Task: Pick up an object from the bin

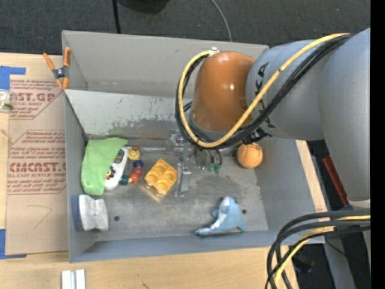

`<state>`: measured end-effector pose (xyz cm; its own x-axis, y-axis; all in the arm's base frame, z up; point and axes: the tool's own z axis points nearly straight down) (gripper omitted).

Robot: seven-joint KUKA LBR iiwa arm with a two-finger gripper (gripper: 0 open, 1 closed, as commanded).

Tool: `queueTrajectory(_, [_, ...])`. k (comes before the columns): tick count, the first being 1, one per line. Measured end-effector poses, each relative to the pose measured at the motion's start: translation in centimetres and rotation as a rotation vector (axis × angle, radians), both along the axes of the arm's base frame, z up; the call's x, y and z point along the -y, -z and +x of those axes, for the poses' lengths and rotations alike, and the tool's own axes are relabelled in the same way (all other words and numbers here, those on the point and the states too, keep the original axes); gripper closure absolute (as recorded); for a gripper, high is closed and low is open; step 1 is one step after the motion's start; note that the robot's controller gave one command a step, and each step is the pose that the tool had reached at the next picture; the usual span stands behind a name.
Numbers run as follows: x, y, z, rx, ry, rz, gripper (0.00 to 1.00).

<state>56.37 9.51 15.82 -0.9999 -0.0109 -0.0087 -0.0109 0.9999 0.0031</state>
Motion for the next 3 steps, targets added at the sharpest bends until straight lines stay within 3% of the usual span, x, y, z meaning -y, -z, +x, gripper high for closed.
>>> queueTrajectory(1, [-1.3, 3.7, 0.0, -0.004, -0.078, -0.001, 0.00])
queueTrajectory(3, [-2.1, 7.1, 0.3, 0.004, -0.031, 0.002, 0.00])
